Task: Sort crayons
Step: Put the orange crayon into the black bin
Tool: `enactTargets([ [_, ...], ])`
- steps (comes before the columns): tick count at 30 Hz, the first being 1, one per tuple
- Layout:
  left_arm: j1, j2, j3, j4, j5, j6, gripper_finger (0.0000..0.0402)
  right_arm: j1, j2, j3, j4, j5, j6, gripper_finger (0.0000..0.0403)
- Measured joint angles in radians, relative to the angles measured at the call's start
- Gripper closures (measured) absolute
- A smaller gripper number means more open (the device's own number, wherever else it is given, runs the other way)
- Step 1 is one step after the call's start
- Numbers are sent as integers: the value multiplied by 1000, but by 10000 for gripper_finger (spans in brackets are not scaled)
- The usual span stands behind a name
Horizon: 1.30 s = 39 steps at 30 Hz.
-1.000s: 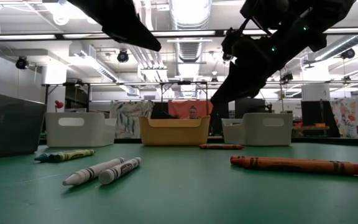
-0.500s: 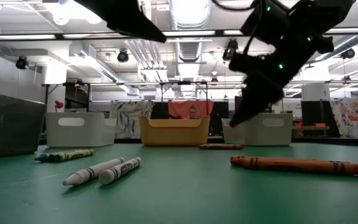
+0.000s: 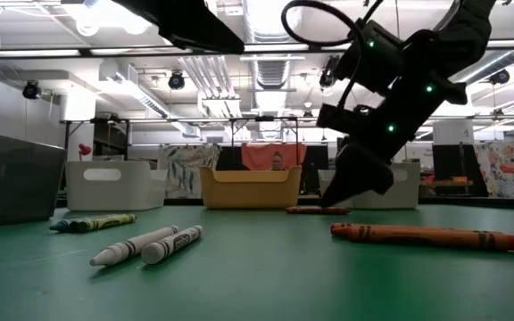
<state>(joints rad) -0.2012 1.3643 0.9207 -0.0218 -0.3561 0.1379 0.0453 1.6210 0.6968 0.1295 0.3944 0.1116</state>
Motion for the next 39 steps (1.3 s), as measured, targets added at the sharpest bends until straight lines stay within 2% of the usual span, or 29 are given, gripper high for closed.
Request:
enactTargets([
  [10, 0, 0, 0, 13, 0, 5, 315, -5, 20, 0, 4, -4, 10, 317],
  [19, 0, 0, 0, 15, 0, 7, 315, -4, 23, 1, 4, -65, 25, 338],
  [26, 0, 0, 0, 20, 3, -2, 315, -5, 36, 2, 6, -96, 71, 340],
  [33, -1, 19, -3, 125, 183, -16, 315, 8, 99, 4, 26, -95, 55, 354],
  [39, -5, 67, -18, 276, 193, -17, 315, 18, 99, 3, 41, -93, 33, 389],
])
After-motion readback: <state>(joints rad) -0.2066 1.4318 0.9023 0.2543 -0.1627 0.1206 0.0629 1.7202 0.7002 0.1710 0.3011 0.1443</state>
